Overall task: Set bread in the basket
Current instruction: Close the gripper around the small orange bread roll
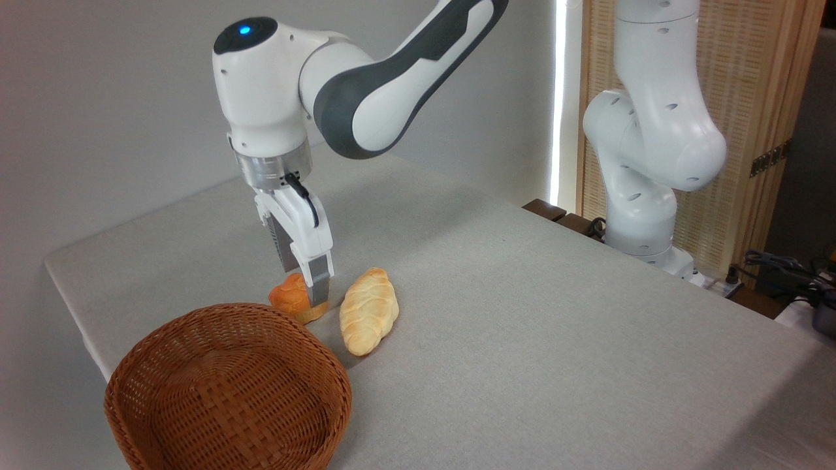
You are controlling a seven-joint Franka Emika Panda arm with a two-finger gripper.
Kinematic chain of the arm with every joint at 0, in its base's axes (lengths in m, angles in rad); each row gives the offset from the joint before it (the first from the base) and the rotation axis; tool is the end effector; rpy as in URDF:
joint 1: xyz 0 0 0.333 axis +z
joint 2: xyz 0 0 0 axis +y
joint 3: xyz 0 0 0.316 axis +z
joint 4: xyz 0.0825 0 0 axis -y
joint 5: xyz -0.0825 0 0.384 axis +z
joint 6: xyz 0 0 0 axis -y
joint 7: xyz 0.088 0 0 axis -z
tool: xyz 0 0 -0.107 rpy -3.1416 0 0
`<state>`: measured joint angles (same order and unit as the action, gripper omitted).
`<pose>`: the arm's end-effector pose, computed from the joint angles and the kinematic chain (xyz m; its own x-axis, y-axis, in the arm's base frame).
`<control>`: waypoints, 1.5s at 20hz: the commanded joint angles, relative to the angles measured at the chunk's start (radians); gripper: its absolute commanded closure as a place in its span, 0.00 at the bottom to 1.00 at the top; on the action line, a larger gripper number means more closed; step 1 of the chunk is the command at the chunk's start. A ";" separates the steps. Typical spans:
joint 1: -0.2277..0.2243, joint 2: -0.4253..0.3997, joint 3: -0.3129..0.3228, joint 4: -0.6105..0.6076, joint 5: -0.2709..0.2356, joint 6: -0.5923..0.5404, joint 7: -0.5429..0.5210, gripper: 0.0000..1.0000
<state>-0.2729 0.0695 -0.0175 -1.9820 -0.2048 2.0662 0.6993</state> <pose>0.5459 -0.1741 0.4334 0.6286 -0.7682 0.1213 -0.7772 -0.6146 0.1352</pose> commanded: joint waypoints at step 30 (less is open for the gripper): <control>0.000 0.020 -0.004 0.000 0.001 0.008 -0.012 0.59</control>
<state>-0.2732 0.1183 -0.0325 -1.9796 -0.2044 2.1104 0.6994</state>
